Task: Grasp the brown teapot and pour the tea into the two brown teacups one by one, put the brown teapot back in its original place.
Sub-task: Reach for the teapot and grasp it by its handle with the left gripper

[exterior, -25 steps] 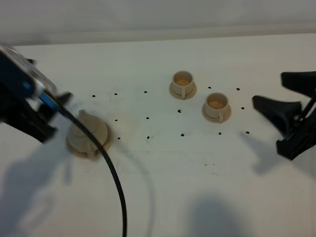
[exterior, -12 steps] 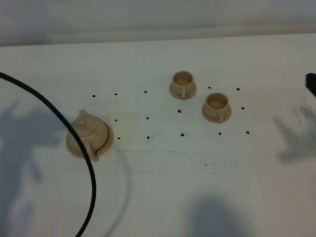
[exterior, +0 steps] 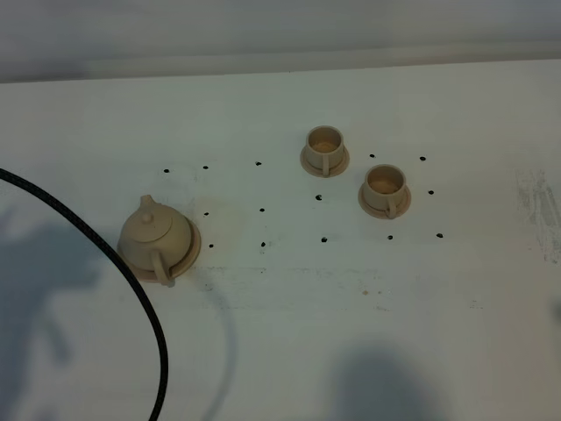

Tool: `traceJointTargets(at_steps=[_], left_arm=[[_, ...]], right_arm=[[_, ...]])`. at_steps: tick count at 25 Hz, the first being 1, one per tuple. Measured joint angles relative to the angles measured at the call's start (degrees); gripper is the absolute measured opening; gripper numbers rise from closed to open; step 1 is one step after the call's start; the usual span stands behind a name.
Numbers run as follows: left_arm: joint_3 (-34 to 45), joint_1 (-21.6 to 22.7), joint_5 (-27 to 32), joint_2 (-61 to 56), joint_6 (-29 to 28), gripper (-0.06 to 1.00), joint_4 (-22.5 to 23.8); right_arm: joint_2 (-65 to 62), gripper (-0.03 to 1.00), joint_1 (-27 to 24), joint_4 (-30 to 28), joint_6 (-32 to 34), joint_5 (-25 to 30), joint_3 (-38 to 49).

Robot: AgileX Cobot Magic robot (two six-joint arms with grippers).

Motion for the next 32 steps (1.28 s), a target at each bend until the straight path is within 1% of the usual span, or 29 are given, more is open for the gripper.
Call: traceJointTargets(at_steps=[1, 3, 6, 9, 11, 14, 17, 20, 25, 32], left_arm=[[0.0, 0.0, 0.3, -0.3, -1.9, 0.07, 1.7], [0.0, 0.0, 0.7, -1.1, -5.6, 0.07, 5.0], [0.0, 0.0, 1.5, -2.8, -8.8, 0.07, 8.1], [0.0, 0.0, 2.3, -4.7, -10.3, 0.07, 9.7], [0.0, 0.0, 2.8, -5.5, -11.2, 0.07, 10.4], [0.0, 0.0, 2.8, -5.8, -11.7, 0.07, 10.7], [0.0, 0.0, 2.9, -5.8, -12.0, 0.07, 10.7], [0.0, 0.0, 2.9, -5.8, -12.9, 0.07, 10.7], [0.0, 0.0, 2.9, -5.8, -14.4, 0.07, 10.5], [0.0, 0.0, 3.1, -1.8, -14.4, 0.07, 8.7]], right_arm=[[-0.9, 0.54, 0.7, -0.4, 0.4, 1.8, 0.0], [-3.5, 0.54, 1.7, -0.7, 2.0, 3.7, 0.0], [-7.5, 0.54, 1.9, -2.1, 5.6, 6.6, -0.1], [-10.8, 0.54, 2.4, -3.8, 9.6, 9.8, -0.1], [-13.1, 0.54, 2.5, -4.5, 10.9, 12.1, 0.3], [-18.3, 0.54, 2.5, -4.9, 11.7, 15.5, 3.4], [-24.5, 0.54, 2.5, -4.1, 12.2, 16.9, 7.8], [-29.6, 0.53, 2.5, -2.7, 12.3, 17.9, 10.3], [-30.6, 0.51, 2.5, -1.9, 12.3, 21.4, 11.7], [-30.7, 0.49, 2.5, -0.9, 12.3, 21.6, 13.6]])
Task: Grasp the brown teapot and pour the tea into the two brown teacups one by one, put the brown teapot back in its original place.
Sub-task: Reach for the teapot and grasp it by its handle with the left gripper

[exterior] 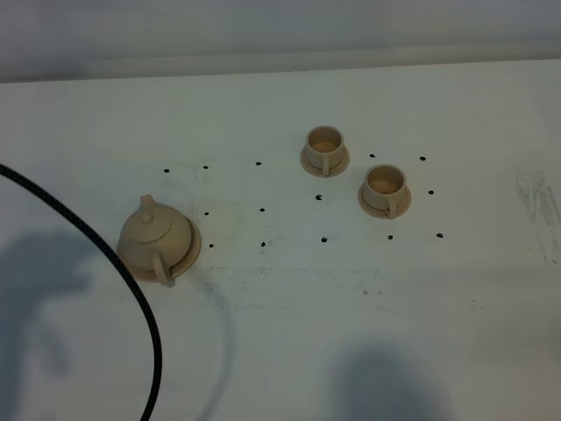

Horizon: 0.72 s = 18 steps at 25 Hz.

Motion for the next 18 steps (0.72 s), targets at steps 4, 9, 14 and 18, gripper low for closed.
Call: traceJointTargets(at_steps=[4, 9, 14, 18], left_arm=[[0.0, 0.0, -0.1, 3.6, 0.0, 0.07, -2.0], [0.0, 0.0, -0.3, 8.4, 0.9, 0.07, -4.1], [0.0, 0.0, -0.5, 10.7, 4.1, 0.07, -7.6], [0.0, 0.0, -0.9, 11.0, 4.8, 0.07, -8.4]], right_arm=[[-0.1, 0.49, 0.0, 0.2, 0.0, -0.1, 0.0], [-0.1, 0.49, 0.0, 0.2, 0.0, -0.1, 0.0], [-0.1, 0.49, 0.0, 0.2, 0.0, -0.1, 0.0], [-0.1, 0.49, -0.4, 0.2, 0.0, -0.1, 0.0]])
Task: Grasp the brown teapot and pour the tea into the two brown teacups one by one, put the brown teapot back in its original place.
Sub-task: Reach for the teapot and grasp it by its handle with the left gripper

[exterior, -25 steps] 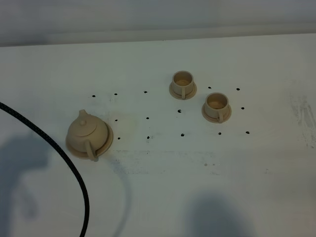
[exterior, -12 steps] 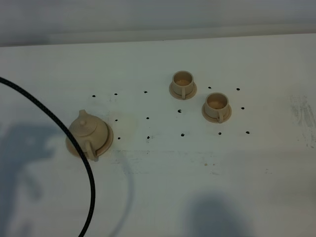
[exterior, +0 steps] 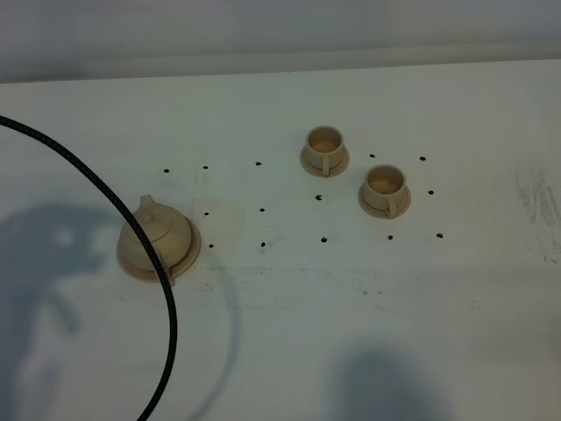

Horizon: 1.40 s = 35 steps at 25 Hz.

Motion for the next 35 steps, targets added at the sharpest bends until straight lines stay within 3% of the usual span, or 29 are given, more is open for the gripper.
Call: traceJointTargets(at_steps=[5, 10, 22, 25, 32, 35], left_arm=[[0.0, 0.0, -0.8, 0.1, 0.1, 0.07, -0.5], [0.0, -0.9, -0.8, 1.1, 3.9, 0.07, -5.2], [0.0, -12.0, 1.1, 5.7, 6.9, 0.07, -7.6], [0.0, -13.9, 1.3, 8.6, 7.8, 0.07, -10.6], [0.0, -19.8, -0.1, 12.8, 15.7, 0.07, -19.0], [0.0, -21.2, -2.2, 14.1, 16.3, 0.07, -19.8]], right_arm=[[0.0, 0.49, -3.4, 0.0, 0.0, -0.1, 0.0], [0.0, 0.49, -6.2, 0.0, 0.0, -0.1, 0.0], [0.0, 0.49, -6.7, 0.0, 0.0, -0.1, 0.0], [0.0, 0.49, -6.7, 0.0, 0.0, -0.1, 0.0], [0.0, 0.49, -6.7, 0.0, 0.0, -0.1, 0.0], [0.0, 0.49, -6.7, 0.0, 0.0, -0.1, 0.0]])
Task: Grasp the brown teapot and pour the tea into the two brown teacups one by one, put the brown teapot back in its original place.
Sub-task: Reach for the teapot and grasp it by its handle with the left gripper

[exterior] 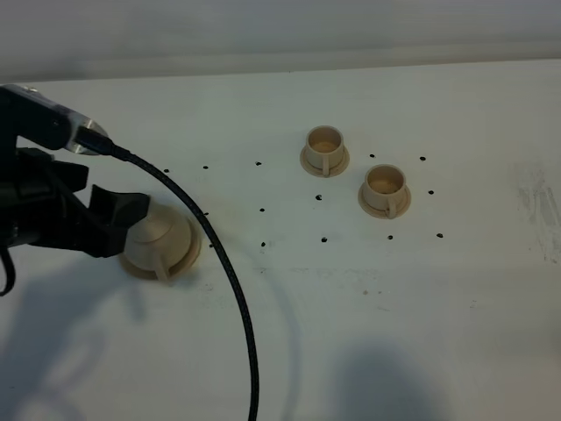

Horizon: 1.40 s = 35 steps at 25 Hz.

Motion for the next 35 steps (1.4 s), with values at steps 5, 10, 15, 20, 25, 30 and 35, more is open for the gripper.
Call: traceJointTargets(at_steps=[5, 10, 15, 20, 25, 30, 35], left_arm=[[0.0, -1.5, -0.7, 3.7, -10.3, 0.07, 5.6], [0.0, -2.3, -0.4, 4.3, -27.2, 0.07, 10.4], [0.0, -2.8, 1.1, 4.3, -38.8, 0.06, 12.8], [1.6, -4.2, 1.8, 4.3, -47.9, 0.06, 15.5], [2.8, -5.8, 5.6, 4.3, -54.8, 0.06, 17.3], [2.8, -6.1, 9.8, 4.3, -59.5, 0.06, 19.4], [2.8, -6.1, 11.1, 4.3, -64.1, 0.06, 21.3]], right_arm=[[0.0, 0.49, 0.0, 0.0, 0.0, 0.0, 0.0], [0.0, 0.49, 0.0, 0.0, 0.0, 0.0, 0.0], [0.0, 0.49, 0.0, 0.0, 0.0, 0.0, 0.0], [0.0, 0.49, 0.0, 0.0, 0.0, 0.0, 0.0], [0.0, 0.49, 0.0, 0.0, 0.0, 0.0, 0.0], [0.0, 0.49, 0.0, 0.0, 0.0, 0.0, 0.0], [0.0, 0.49, 0.0, 0.0, 0.0, 0.0, 0.0]])
